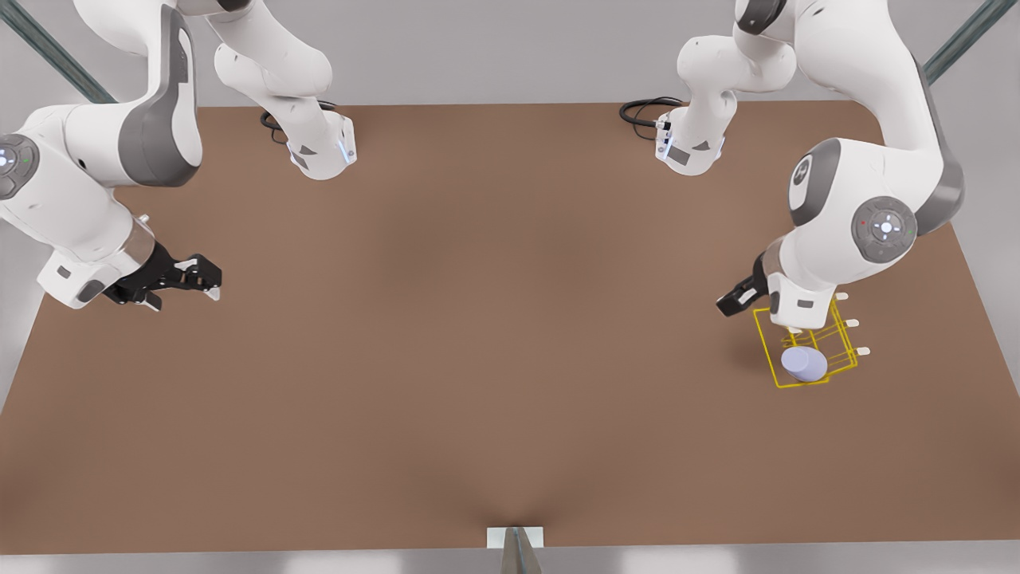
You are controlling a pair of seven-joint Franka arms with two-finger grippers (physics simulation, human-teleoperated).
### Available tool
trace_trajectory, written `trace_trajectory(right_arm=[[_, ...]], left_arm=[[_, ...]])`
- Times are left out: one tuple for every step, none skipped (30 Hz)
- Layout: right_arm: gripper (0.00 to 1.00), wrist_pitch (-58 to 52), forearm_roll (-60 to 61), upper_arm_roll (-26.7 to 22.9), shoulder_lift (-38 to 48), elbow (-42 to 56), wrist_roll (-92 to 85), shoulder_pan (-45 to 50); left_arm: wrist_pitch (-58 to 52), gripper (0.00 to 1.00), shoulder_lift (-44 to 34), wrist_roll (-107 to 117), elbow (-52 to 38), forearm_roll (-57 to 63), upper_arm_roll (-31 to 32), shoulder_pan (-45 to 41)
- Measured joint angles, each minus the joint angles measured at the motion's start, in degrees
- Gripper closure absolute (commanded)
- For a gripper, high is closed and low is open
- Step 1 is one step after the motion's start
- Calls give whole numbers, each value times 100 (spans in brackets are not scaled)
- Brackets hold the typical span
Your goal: Place the cup on the cup holder
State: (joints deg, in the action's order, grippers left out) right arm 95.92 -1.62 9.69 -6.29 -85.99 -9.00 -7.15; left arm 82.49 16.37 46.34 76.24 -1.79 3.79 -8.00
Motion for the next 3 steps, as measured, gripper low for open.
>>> trace_trajectory(right_arm=[[0, 0, -1, 12, 0, 0, 1, 1], [0, 0, -1, 26, -1, 0, 3, 2], [0, 0, -2, 34, -1, 0, 5, 8]], left_arm=[[14, 0, 2, -213, -9, -5, -1, 8], [25, 0, 9, -413, -14, -11, -2, 14], [35, 0, 35, -602, -30, -15, -2, 16]])
